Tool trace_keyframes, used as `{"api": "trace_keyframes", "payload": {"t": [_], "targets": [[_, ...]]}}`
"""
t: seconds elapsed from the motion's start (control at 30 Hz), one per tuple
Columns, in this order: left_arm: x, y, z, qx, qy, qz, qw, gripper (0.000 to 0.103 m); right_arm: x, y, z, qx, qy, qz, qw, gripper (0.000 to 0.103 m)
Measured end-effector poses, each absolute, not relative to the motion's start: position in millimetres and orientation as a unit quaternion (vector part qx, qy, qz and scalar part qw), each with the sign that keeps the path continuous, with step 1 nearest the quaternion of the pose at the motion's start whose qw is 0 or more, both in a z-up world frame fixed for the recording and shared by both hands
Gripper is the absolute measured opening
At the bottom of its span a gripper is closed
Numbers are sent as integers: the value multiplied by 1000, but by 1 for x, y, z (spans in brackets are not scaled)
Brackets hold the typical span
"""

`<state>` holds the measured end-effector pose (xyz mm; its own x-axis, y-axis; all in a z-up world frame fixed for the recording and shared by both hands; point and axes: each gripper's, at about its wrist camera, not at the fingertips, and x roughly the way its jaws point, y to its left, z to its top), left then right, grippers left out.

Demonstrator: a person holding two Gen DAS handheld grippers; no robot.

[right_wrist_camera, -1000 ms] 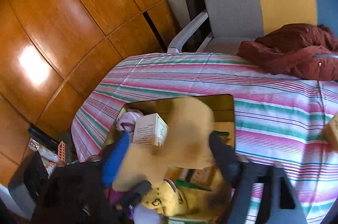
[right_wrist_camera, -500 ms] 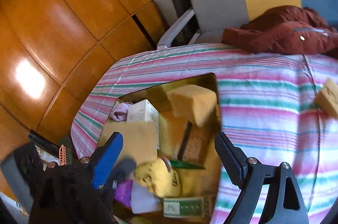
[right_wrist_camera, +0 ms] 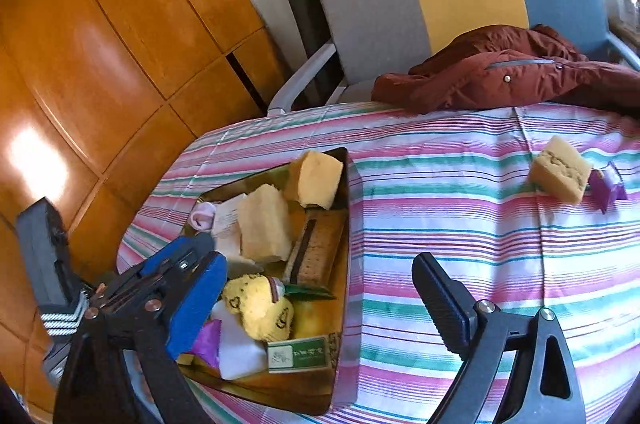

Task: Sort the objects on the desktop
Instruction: 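Move both open tools back to the last sponge and purple packet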

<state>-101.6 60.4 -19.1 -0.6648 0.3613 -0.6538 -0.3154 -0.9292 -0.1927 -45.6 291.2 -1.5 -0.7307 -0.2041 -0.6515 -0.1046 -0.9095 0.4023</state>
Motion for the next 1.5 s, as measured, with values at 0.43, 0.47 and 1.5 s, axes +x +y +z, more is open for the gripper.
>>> {"api": "trace_keyframes", "payload": {"t": [0.43,0.47,1.5], "targets": [[-56,57,-4,-350,11,917,193,49,-16,307,-21,375,-212,-903,-4,99],[-54,58,-4,-349,15,916,197,49,-13,310,-22,375,-211,-903,-9,100],[-23,151,-12,-366,92,877,298,50,26,494,-42,405,-203,-872,-185,95]]}}
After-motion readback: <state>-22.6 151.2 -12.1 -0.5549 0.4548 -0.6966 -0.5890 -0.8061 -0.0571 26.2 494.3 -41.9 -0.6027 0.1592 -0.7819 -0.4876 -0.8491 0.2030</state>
